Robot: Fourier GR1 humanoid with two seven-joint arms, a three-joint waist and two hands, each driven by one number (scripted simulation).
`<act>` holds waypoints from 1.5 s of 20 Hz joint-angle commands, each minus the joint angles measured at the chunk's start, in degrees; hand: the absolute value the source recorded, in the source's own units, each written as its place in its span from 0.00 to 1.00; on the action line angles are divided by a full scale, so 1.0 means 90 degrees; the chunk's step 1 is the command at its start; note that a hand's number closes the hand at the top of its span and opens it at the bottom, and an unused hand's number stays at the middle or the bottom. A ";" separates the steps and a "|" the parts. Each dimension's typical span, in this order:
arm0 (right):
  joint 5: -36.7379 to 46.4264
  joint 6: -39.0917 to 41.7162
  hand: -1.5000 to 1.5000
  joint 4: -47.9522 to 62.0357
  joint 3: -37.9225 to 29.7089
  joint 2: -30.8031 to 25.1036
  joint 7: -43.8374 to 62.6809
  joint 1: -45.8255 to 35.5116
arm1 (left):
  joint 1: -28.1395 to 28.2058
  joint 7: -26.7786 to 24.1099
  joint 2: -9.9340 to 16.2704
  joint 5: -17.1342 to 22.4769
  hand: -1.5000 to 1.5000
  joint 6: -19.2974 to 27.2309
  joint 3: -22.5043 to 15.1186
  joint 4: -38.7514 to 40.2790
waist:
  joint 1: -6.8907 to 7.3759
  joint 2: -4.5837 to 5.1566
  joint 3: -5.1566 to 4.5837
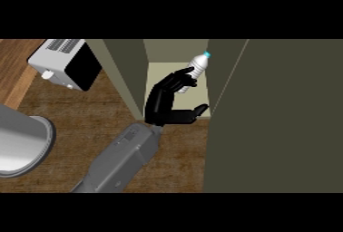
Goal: Pick up the bottled water, place it into the cabinet and close the cabinet
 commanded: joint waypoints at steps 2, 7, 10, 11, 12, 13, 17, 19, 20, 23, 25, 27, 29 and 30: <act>0.0348 -0.0254 0.00 -0.0802 0.0124 0.0022 0.0216 0.0306 | 0.1195 0.0525 0.0235 -0.0141 0.00 0.0182 -0.0659 -0.1650 | 0.0202 -0.0045 0.0007; 0.0511 -0.0421 0.00 -0.0963 0.0147 -0.0077 0.0296 0.0256 | 0.2684 0.0207 0.0933 -0.0195 0.00 0.0328 -0.0840 -0.2907 | 0.0280 -0.0012 0.0003; 0.0845 -0.0469 0.00 -0.0875 0.0457 -0.0119 0.0208 0.0276 | 0.3637 -0.0108 0.1352 -0.0361 0.00 0.0526 -0.0997 -0.3611 | 0.0292 -0.0023 -0.0001; 0.0804 -0.0438 0.00 -0.1152 0.0358 -0.0319 0.0296 0.0479 | 0.3835 -0.0087 0.1676 -0.0295 0.00 0.0414 -0.0901 -0.3814 | 0.0310 -0.0035 -0.0006; 0.0895 -0.0238 0.00 -0.0987 0.0580 -0.0482 0.0324 0.0309 | 0.4138 -0.0068 0.1834 -0.0190 0.00 0.0269 -0.0930 -0.4019 | 0.0372 -0.0023 -0.0008; 0.0786 -0.0122 1.00 -0.1046 0.0432 -0.0695 0.0376 0.0287 | 0.4390 -0.0249 0.1978 -0.0195 0.00 0.0079 -0.0956 -0.4195 | 0.0347 -0.0004 -0.0006; 0.1282 0.0356 1.00 -0.0881 0.0340 -0.1377 0.0239 -0.0269 | 0.4779 -0.0287 0.2756 -0.0048 0.00 -0.0461 -0.0747 -0.4700 | 0.0387 -0.0026 -0.0011; 0.1508 0.0552 1.00 -0.0982 0.0432 -0.1661 0.0397 -0.0707 | 0.5051 -0.0633 0.2827 -0.0169 0.00 -0.0660 -0.0841 -0.4683 | 0.0492 -0.0007 -0.0031; 0.1593 0.0588 1.00 -0.1083 0.0564 -0.1787 0.0493 -0.0667 | 0.5161 -0.0617 0.3021 -0.0098 0.00 -0.0674 -0.0723 -0.4953 | 0.0497 -0.0043 -0.0037; 0.1669 0.0596 1.00 -0.1118 0.0688 -0.1951 0.0575 -0.0984 | 0.5698 -0.0986 0.3582 0.0004 0.00 -0.1111 -0.0449 -0.5044 | 0.0469 -0.0033 -0.0041; 0.1656 0.0485 1.00 -0.1172 0.0888 -0.1918 0.0763 -0.1221 | 0.5906 -0.1064 0.3887 0.0174 0.00 -0.1290 -0.0194 -0.5306 | 0.0490 -0.0014 -0.0041; 0.1531 0.0426 1.00 -0.1174 0.1187 -0.1884 0.0964 -0.1389 | 0.6296 -0.1167 0.4328 0.0266 0.00 -0.1559 -0.0027 -0.5470 | 0.0554 0.0001 -0.0040; 0.1512 0.0257 1.00 -0.1331 0.1480 -0.1807 0.1306 -0.1531 | 0.6542 -0.1447 0.4430 0.0267 0.00 -0.1742 0.0089 -0.5441 | 0.0504 0.0018 -0.0046; 0.1410 0.0244 1.00 -0.1373 0.1666 -0.1819 0.1517 -0.1591 | 0.6510 -0.1397 0.4556 0.0436 0.00 -0.1984 0.0205 -0.5375 | 0.0509 0.0049 -0.0060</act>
